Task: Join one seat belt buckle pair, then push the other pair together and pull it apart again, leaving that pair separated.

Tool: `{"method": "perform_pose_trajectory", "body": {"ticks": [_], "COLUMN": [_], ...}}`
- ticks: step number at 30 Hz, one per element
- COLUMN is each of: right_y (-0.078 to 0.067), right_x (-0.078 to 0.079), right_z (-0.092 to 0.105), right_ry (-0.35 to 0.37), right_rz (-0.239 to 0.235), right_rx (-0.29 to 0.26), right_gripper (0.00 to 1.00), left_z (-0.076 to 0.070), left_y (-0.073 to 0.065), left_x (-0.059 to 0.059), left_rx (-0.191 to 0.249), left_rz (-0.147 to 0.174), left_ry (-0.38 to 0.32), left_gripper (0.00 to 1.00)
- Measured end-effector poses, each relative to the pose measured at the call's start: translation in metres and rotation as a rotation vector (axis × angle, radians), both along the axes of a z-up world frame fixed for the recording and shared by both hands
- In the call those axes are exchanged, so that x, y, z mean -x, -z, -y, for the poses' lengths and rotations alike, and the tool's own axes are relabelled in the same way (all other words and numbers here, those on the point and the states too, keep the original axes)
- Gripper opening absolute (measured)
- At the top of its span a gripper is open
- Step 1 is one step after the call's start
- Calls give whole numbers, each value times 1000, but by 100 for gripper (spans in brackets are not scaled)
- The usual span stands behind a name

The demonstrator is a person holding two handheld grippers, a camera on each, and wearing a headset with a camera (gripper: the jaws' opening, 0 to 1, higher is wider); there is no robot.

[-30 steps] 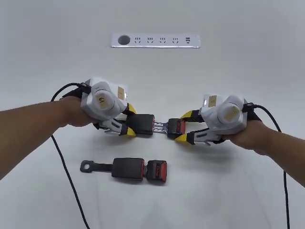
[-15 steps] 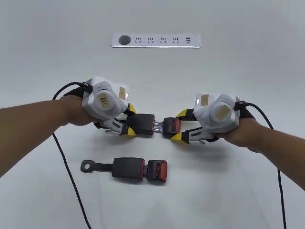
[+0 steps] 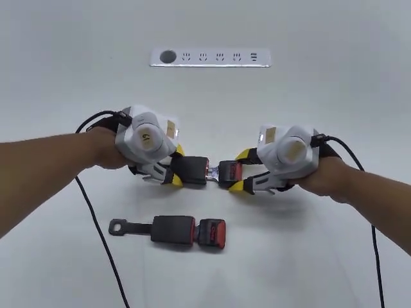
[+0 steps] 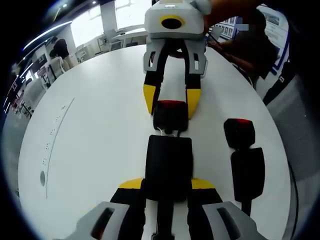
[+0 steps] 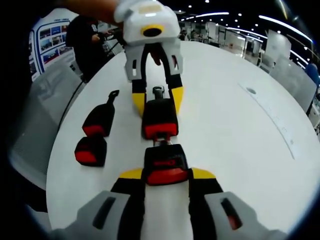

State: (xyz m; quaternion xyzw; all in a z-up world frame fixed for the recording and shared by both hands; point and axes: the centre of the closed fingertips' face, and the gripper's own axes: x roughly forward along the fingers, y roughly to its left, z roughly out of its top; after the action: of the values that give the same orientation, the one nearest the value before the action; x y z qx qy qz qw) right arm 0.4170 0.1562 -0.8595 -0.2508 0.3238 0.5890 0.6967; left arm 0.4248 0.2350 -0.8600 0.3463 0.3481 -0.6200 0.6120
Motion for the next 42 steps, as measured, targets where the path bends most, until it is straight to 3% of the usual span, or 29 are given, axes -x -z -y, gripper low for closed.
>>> {"method": "perform_pose_trajectory", "body": {"ticks": [4,11,42], "right_y": [-1,0,1], "right_x": [-2,-3,-5], "right_z": [-13,-14,-15], "right_ry": [15,52,54], "right_rz": [0,-23,-9], "right_rx": [-3,18,62], "right_gripper": [32,31,32], "left_z": [1,2,2], "left_y": [-1,-3,-3], "left_x": [1,1,1], "left_rx": [-4,-6,-17], "left_rz": [0,-3,-3], "left_ry": [-14,-20,-17], "left_gripper": [32,32,32]}}
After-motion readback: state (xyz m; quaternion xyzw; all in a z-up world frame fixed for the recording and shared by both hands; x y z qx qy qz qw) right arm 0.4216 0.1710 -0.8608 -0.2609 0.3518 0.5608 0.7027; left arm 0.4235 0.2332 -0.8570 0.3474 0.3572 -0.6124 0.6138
